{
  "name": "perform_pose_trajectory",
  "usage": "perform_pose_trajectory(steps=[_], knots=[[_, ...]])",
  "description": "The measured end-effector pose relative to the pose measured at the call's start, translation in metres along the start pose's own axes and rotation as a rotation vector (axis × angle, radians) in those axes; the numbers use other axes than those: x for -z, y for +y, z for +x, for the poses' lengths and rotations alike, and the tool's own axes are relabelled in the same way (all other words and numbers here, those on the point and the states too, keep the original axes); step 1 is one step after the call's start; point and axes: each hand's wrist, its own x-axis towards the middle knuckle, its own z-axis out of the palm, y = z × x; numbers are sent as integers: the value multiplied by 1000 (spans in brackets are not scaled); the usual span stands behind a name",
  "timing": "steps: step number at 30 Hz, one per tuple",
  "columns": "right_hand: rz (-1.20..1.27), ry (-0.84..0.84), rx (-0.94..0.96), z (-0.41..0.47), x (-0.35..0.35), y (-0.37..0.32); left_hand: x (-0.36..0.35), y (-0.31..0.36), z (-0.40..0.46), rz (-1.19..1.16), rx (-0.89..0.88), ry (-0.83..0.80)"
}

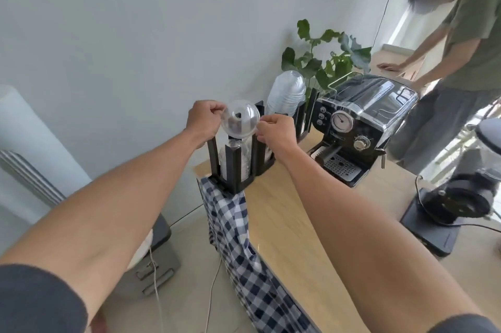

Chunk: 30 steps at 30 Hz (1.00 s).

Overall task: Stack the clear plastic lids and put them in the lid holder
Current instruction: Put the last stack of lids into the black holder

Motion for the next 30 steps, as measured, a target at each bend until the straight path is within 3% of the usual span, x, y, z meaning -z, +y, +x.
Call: perform_pose_trajectory(steps=[5,17,30], knots=[[-23,58,-79,7,-28,5,5,-20,34,28,2,-54],[15,302,-183,-1,-71,26,18,-48,81,-14,70,-482],[169,459,-464,0,-100,63,-5,-88,127,40,489,-833]])
